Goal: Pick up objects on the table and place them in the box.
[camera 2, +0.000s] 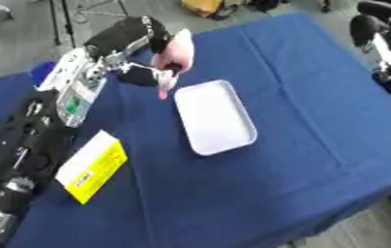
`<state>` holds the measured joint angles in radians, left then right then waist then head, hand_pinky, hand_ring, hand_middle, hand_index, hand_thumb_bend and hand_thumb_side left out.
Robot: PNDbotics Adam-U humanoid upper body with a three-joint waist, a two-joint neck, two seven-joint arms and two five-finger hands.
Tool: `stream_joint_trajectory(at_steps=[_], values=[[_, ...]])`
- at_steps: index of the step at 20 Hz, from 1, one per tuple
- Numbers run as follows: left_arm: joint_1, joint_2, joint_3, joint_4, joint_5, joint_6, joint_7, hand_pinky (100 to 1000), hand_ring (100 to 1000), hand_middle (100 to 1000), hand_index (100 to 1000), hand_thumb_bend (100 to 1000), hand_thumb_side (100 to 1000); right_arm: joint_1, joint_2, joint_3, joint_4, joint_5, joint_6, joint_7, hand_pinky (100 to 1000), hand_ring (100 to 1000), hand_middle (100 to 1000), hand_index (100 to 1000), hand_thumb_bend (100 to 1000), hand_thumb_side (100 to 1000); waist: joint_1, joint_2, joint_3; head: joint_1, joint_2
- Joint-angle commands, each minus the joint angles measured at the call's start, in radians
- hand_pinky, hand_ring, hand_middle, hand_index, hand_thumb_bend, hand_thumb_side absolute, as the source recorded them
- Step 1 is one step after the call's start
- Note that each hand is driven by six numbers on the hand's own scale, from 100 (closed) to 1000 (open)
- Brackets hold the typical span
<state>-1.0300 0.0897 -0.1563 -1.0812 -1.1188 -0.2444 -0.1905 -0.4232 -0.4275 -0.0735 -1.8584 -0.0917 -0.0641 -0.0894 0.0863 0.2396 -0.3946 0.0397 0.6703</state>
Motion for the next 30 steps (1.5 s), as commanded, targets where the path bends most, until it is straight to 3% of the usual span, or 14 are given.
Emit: stream_joint_trajectory(at_steps=[1, 6, 7, 10, 11, 14, 15, 16, 19, 20, 23, 27, 30], values=[[-0.013, -0.011, -0.01, 0.002, -0.048, -0.005, 0.028, 645, 571, 526, 617, 293, 385, -0.017, -0.012, -0.005, -0.024, 0.02, 0.002, -0.031, 882, 887, 893, 836, 456, 463, 0.009, -0.022, -0.004, 0.002, -0.013], [-0.001, -0.029, -0.025, 0.017, -0.157, -0.025, 0.05, 666, 590, 534, 634, 336, 419, -0.021, -0.009, 0.001, -0.033, 0.043, -0.004, -0.041, 877, 883, 886, 837, 451, 463, 0.014, -0.022, -0.012, 0.004, -0.015], [0.001, -0.032, -0.028, 0.02, -0.189, -0.03, 0.054, 690, 612, 574, 680, 437, 495, -0.022, -0.009, 0.002, -0.034, 0.044, -0.005, -0.039, 869, 874, 875, 838, 445, 464, 0.014, -0.022, -0.014, 0.004, -0.015], [0.009, -0.037, -0.039, 0.025, -0.331, -0.056, 0.069, 705, 628, 612, 712, 467, 511, -0.022, -0.009, 0.005, -0.04, 0.043, -0.011, -0.026, 864, 868, 870, 838, 442, 463, 0.017, -0.022, -0.017, 0.004, -0.016], [0.011, -0.039, -0.041, 0.026, -0.376, -0.065, 0.076, 741, 689, 715, 780, 613, 614, -0.022, -0.009, 0.004, -0.041, 0.042, -0.012, -0.024, 861, 864, 866, 838, 441, 463, 0.017, -0.023, -0.017, 0.003, -0.017], [0.017, -0.043, -0.047, 0.028, -0.511, -0.103, 0.098, 757, 719, 753, 807, 658, 646, -0.021, -0.008, 0.005, -0.043, 0.039, -0.013, -0.019, 860, 862, 865, 839, 439, 464, 0.018, -0.024, -0.014, 0.002, -0.017], [0.019, -0.045, -0.046, 0.03, -0.539, -0.11, 0.108, 790, 759, 796, 848, 720, 717, -0.021, -0.007, 0.005, -0.043, 0.038, -0.013, -0.017, 859, 861, 863, 839, 439, 463, 0.018, -0.024, -0.014, 0.002, -0.017], [0.021, -0.047, -0.045, 0.032, -0.562, -0.114, 0.119, 790, 759, 796, 848, 720, 717, -0.021, -0.007, 0.005, -0.043, 0.038, -0.013, -0.016, 859, 861, 863, 839, 439, 463, 0.018, -0.025, -0.013, 0.002, -0.017], [0.027, -0.052, -0.042, 0.039, -0.603, -0.114, 0.157, 849, 827, 853, 883, 758, 826, -0.02, -0.007, 0.005, -0.043, 0.037, -0.013, -0.014, 857, 857, 861, 839, 438, 463, 0.018, -0.026, -0.013, 0.002, -0.017], [0.028, -0.052, -0.041, 0.04, -0.61, -0.113, 0.168, 849, 827, 853, 883, 758, 826, -0.02, -0.007, 0.005, -0.043, 0.037, -0.013, -0.013, 857, 857, 861, 839, 438, 463, 0.017, -0.027, -0.012, 0.002, -0.017], [0.033, -0.05, -0.026, 0.029, -0.595, -0.094, 0.214, 940, 897, 903, 900, 666, 950, -0.016, -0.006, 0.001, -0.041, 0.038, -0.012, -0.015, 856, 854, 859, 839, 436, 465, 0.014, -0.029, -0.003, 0.0, -0.015], [0.046, -0.042, -0.008, -0.016, -0.519, -0.06, 0.264, 949, 901, 906, 900, 650, 957, -0.01, -0.007, -0.002, -0.037, 0.038, -0.012, -0.018, 855, 853, 859, 839, 436, 465, 0.011, -0.032, 0.01, -0.001, -0.014], [0.05, -0.012, 0.073, -0.253, -0.26, 0.037, 0.391, 894, 875, 877, 869, 600, 926, 0.008, -0.008, -0.008, -0.029, 0.039, -0.009, -0.021, 852, 850, 859, 839, 437, 465, 0.007, -0.039, 0.044, -0.014, -0.002]])
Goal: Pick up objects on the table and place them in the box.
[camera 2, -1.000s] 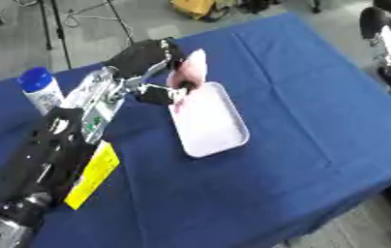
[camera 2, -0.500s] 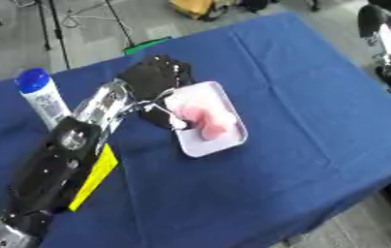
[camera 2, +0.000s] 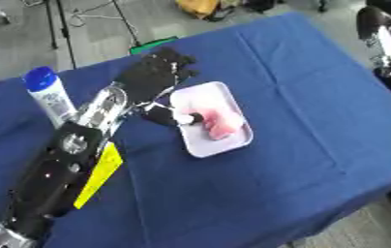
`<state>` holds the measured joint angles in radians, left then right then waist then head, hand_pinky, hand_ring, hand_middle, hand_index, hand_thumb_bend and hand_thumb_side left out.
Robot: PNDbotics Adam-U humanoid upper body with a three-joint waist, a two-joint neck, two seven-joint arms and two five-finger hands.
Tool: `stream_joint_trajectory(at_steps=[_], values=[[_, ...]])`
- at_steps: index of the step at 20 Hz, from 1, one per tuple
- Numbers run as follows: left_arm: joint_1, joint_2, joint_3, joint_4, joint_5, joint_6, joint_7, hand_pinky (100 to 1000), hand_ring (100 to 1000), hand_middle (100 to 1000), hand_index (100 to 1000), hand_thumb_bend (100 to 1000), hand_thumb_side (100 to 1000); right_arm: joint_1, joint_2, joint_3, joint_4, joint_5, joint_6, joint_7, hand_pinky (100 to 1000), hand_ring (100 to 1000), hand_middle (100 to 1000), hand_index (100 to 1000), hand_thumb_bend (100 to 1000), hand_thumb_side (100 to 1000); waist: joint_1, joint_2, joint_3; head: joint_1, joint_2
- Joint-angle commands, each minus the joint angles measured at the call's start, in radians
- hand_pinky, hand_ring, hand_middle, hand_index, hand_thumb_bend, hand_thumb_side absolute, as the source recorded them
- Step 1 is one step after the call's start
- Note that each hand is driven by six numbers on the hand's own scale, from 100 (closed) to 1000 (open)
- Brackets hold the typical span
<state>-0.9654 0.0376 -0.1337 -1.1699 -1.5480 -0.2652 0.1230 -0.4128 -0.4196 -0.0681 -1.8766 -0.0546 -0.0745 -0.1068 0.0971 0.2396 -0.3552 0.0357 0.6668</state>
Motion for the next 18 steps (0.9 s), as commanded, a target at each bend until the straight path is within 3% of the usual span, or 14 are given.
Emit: stream_joint_trajectory(at_steps=[1, 5, 6, 10, 13, 18], values=[[-0.014, 0.066, 0.062, -0.24, 0.269, 0.088, 0.098, 894, 875, 877, 869, 600, 926, 0.002, -0.017, -0.015, -0.009, 0.004, 0.002, -0.004, 852, 850, 859, 839, 437, 465, -0.004, -0.042, 0.013, -0.014, 0.004], [0.018, 0.203, 0.113, -0.505, 0.618, 0.165, 0.086, 855, 863, 864, 854, 615, 877, 0.019, -0.021, -0.023, -0.003, 0.009, 0.005, -0.007, 852, 850, 860, 839, 437, 465, -0.005, -0.049, 0.059, -0.037, 0.012], [0.048, 0.235, 0.127, -0.547, 0.709, 0.177, 0.077, 803, 837, 843, 838, 586, 865, 0.023, -0.023, -0.026, -0.002, 0.01, 0.006, -0.009, 851, 848, 860, 839, 435, 466, -0.005, -0.048, 0.077, -0.044, 0.012], [0.189, 0.341, 0.195, -0.606, 1.058, 0.208, 0.074, 764, 817, 830, 835, 576, 835, 0.04, -0.03, -0.037, 0.003, 0.015, 0.009, -0.014, 846, 842, 859, 838, 432, 465, -0.001, -0.044, 0.146, -0.062, 0.012], [0.295, 0.376, 0.229, -0.615, 1.177, 0.213, 0.09, 754, 811, 829, 838, 570, 835, 0.045, -0.03, -0.04, 0.004, 0.016, 0.011, -0.013, 843, 839, 859, 837, 432, 465, 0.004, -0.037, 0.185, -0.07, 0.009], [0.424, 0.356, 0.269, -0.616, 1.244, 0.223, 0.101, 725, 785, 810, 833, 562, 828, 0.046, -0.03, -0.04, 0.003, 0.016, 0.012, -0.003, 837, 832, 858, 837, 428, 466, 0.005, -0.021, 0.228, -0.075, 0.006]])
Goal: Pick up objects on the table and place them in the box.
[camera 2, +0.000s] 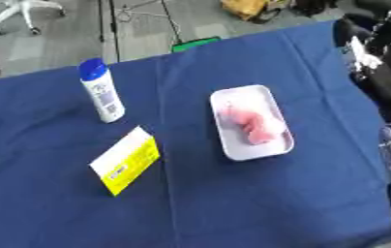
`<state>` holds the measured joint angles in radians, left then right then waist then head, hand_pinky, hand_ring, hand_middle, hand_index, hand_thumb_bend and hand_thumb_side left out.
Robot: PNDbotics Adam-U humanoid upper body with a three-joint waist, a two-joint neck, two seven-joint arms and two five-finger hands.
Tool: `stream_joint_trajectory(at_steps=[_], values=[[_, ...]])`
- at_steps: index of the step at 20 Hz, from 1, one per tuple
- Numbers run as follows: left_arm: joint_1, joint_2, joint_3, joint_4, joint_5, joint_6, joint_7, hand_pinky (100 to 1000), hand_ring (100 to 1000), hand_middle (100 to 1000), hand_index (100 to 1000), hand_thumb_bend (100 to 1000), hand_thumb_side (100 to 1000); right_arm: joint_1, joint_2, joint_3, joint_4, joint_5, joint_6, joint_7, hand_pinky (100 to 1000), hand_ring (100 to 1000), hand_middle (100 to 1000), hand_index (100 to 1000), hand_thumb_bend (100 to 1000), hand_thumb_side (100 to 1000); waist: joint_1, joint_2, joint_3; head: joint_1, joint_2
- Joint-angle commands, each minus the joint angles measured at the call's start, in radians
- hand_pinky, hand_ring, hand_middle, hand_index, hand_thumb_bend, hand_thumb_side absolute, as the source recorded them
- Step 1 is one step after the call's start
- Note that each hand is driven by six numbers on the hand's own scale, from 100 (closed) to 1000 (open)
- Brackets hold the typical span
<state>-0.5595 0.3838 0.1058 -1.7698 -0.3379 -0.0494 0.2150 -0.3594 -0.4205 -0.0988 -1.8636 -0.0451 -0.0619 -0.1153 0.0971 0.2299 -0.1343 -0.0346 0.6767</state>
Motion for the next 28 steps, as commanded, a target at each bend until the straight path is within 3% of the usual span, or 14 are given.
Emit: stream_joint_trajectory(at_steps=[1, 9, 28], values=[[0.045, -0.001, 0.039, -0.02, 0.043, 0.009, 0.015, 725, 785, 810, 833, 562, 828, -0.007, -0.029, -0.01, -0.01, 0.005, 0.0, 0.009, 837, 832, 858, 837, 428, 466, 0.004, -0.007, 0.015, -0.007, -0.005], [0.132, -0.032, 0.051, -0.044, 0.059, 0.012, -0.013, 715, 776, 804, 842, 561, 827, -0.009, -0.029, -0.008, -0.011, 0.002, 0.0, 0.025, 834, 829, 857, 837, 424, 468, 0.0, 0.003, 0.033, -0.011, -0.002], [0.177, -0.04, 0.059, -0.049, 0.036, 0.021, -0.099, 710, 772, 804, 856, 536, 808, -0.009, -0.029, -0.013, -0.013, 0.002, -0.002, 0.025, 832, 828, 857, 836, 423, 467, -0.008, 0.006, 0.03, -0.026, -0.012]])
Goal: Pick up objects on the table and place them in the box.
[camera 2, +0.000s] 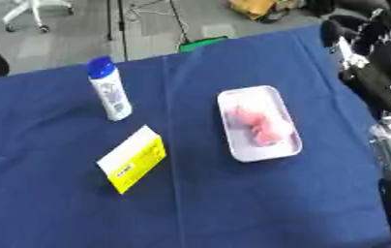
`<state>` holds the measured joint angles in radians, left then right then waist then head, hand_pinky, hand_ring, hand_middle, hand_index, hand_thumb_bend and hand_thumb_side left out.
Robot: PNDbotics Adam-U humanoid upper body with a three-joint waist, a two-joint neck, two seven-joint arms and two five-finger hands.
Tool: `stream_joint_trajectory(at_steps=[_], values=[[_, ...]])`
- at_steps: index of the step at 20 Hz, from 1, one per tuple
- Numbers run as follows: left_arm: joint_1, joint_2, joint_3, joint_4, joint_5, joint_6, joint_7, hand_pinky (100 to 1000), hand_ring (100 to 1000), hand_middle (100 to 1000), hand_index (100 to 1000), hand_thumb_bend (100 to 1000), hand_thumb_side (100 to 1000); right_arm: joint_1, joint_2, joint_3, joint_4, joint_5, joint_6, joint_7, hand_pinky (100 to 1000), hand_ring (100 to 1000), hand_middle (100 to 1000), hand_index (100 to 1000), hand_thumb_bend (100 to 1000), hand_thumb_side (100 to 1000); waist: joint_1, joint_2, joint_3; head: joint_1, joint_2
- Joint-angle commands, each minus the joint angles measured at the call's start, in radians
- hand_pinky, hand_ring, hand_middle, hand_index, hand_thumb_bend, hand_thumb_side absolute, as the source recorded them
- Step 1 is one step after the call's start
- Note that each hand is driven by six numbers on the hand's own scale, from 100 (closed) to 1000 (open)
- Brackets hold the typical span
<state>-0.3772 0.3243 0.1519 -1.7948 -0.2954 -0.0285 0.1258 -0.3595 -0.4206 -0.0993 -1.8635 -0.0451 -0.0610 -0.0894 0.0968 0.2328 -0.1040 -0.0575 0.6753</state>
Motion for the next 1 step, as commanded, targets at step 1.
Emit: stream_joint_trajectory(at_steps=[1], values=[[-0.005, 0.019, 0.014, -0.026, -0.006, 0.0, -0.012, 710, 772, 804, 856, 535, 808, -0.009, -0.029, -0.013, -0.012, 0.002, -0.003, -0.002, 832, 828, 857, 836, 423, 467, -0.008, 0.003, -0.002, -0.003, -0.011]])
